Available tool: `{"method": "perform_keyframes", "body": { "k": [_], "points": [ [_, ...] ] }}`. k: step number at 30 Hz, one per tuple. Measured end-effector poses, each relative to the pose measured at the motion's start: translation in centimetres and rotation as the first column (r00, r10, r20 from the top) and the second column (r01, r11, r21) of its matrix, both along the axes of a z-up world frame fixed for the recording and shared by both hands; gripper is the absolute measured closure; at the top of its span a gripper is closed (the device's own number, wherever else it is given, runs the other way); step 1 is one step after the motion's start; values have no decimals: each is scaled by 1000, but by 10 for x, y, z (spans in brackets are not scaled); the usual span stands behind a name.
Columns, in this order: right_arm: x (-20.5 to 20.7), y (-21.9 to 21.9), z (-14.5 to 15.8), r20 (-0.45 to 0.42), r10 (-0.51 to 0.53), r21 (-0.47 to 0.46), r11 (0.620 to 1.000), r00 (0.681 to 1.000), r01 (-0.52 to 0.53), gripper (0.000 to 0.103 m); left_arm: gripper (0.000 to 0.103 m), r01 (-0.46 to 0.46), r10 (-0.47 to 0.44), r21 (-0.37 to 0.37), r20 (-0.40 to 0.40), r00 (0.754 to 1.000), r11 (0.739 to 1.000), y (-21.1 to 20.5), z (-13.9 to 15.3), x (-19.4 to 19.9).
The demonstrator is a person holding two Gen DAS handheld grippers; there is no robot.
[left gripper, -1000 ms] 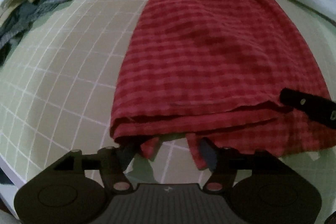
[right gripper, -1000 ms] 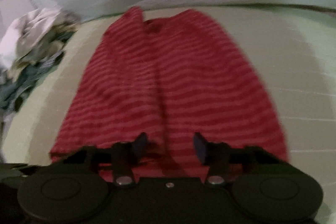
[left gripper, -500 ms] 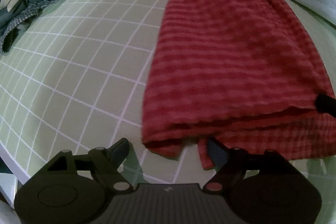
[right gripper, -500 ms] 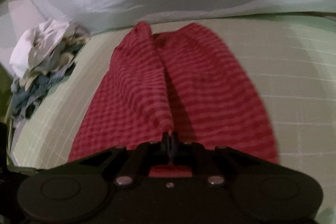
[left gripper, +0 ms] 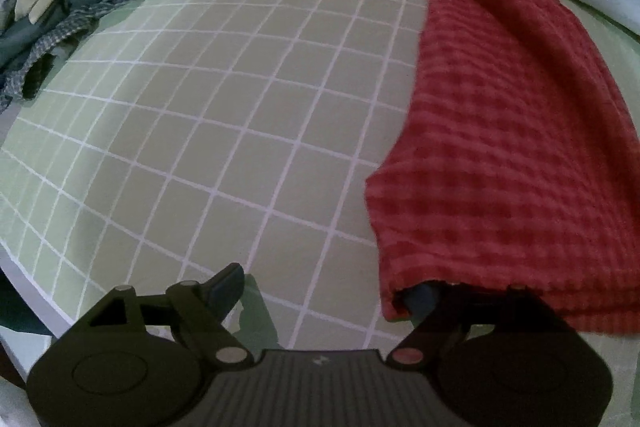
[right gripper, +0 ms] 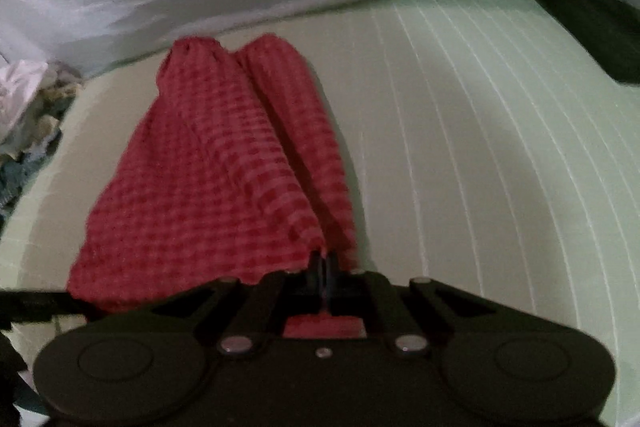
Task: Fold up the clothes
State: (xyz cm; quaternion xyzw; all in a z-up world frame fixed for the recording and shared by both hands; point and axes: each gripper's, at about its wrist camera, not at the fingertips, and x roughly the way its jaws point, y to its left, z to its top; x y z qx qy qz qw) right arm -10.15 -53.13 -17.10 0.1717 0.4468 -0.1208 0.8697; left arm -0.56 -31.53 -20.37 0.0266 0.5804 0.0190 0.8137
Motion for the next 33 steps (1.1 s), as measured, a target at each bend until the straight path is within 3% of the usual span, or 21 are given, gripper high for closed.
{"method": "perform_keyframes", "body": {
  "k": [8, 13, 16, 18, 21, 24, 29, 33],
  "points": [
    [-16, 21, -19, -98, 2, -4, 1000, 995, -2, 101, 19, 3, -3, 2, 1, 1000, 1000, 7, 1, -11],
    [-11, 31, -17, -105, 4, -22, 1000, 994, -7, 98, 20, 3, -3, -12, -19, 1000, 1000, 12, 4, -11],
    [-11, 28, -12, -101, -7, -10, 1000, 995, 6, 86, 20, 11, -12, -20, -12, 1000, 1000, 15, 14, -13],
    [-13, 25, -3, -74, -18, -10, 1000, 997, 17, 63, 20, 38, -38, -46, 0, 999, 998, 16, 26, -15],
    [-9, 23, 16, -23, -38, -19, 999, 999, 38, 46, 20, 75, -72, -99, 31, 997, 992, 18, 48, -19],
    [1, 24, 29, 33, -54, -29, 998, 998, 55, 23, 20, 102, -91, -154, 81, 993, 983, 21, 68, -15],
    [33, 24, 37, 112, -71, -31, 997, 991, 75, 23, 20, 126, -110, -112, 140, 984, 986, 21, 82, 13],
    [69, 29, 46, 159, -32, -133, 990, 987, 53, 23, 20, 123, -107, -108, 150, 983, 986, 25, 81, 48]
  ]
}}
